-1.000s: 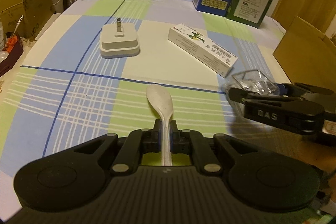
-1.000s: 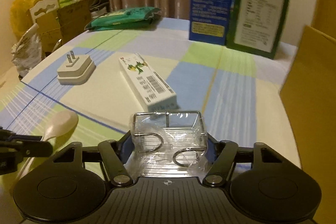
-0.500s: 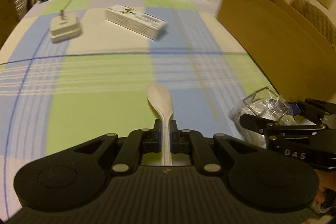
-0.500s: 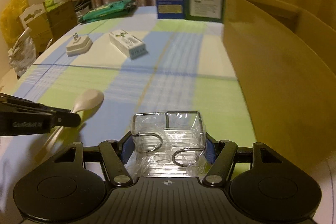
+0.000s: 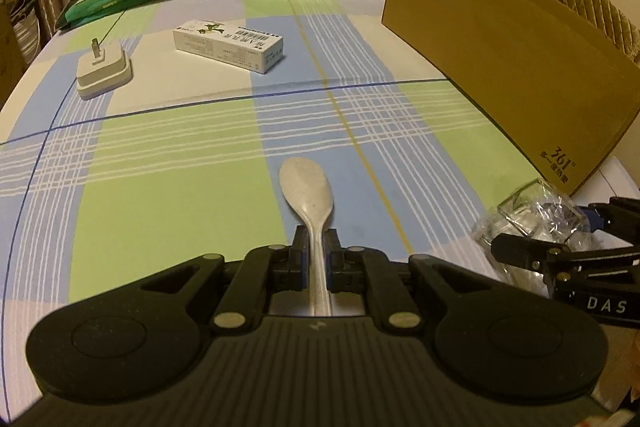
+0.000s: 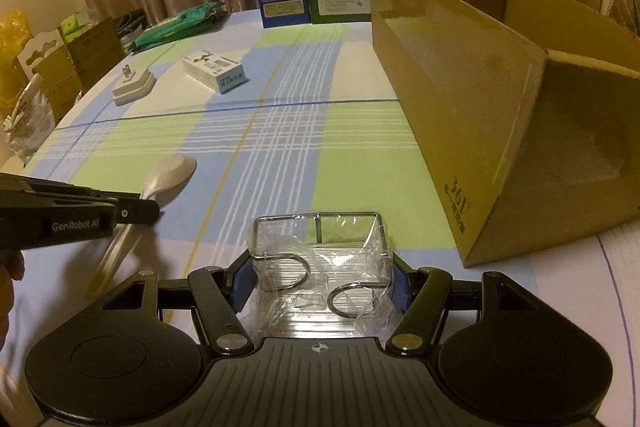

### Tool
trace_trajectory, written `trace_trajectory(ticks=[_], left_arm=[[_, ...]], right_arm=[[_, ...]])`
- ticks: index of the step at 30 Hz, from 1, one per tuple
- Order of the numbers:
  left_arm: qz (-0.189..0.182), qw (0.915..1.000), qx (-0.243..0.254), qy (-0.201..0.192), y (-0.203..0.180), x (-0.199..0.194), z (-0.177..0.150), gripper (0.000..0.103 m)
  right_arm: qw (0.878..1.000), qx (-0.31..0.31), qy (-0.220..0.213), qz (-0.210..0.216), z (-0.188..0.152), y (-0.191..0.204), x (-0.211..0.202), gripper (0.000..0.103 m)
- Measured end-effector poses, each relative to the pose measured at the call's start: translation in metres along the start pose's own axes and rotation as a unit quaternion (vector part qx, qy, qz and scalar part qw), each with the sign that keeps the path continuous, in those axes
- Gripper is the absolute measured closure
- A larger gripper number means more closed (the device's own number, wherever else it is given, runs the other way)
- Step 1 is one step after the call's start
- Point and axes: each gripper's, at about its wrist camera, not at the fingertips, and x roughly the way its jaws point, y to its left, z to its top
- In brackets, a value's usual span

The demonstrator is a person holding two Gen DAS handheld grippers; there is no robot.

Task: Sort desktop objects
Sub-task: 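Carry the spoon and plastic container over the cardboard box with both tools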

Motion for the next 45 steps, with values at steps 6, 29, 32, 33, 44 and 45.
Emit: trace_trajectory(ticks=[6,29,32,33,44,45], left_arm=[[-0.002,1.0,-0.005,0.004,0.001,0.0,0.002,0.099],[-0.04,0.9983,-0.031,-0.028,-0.026,-0.041,0.011,0.099],[-0.04,0.9979,-0.04,-0.031,-0.034,-0.052,0.01,0.099],[-0.039,0.9978,-0.043,-0.032,-0.036,-0.056,0.01,0.099],[-0.035,0.9978,-0.027,-0.049,-0.068,-0.097,0.01,0.099],[-0.036,0.9978,-0.026,-0.05,-0.071,-0.1,0.009,0.099]], right_arm=[[1.0,0.002,-0.004,0.003,0.002,0.001,0.003,0.041],[0.999,-0.003,-0.046,0.004,0.018,0.008,-0.051,0.041],[0.998,-0.002,-0.059,0.004,0.021,0.008,-0.065,0.041],[0.998,0.0,-0.062,0.004,0.022,0.007,-0.07,0.041],[0.995,0.018,-0.1,-0.002,0.02,-0.008,-0.122,0.041],[0.995,0.021,-0.103,-0.003,0.02,-0.01,-0.125,0.041]])
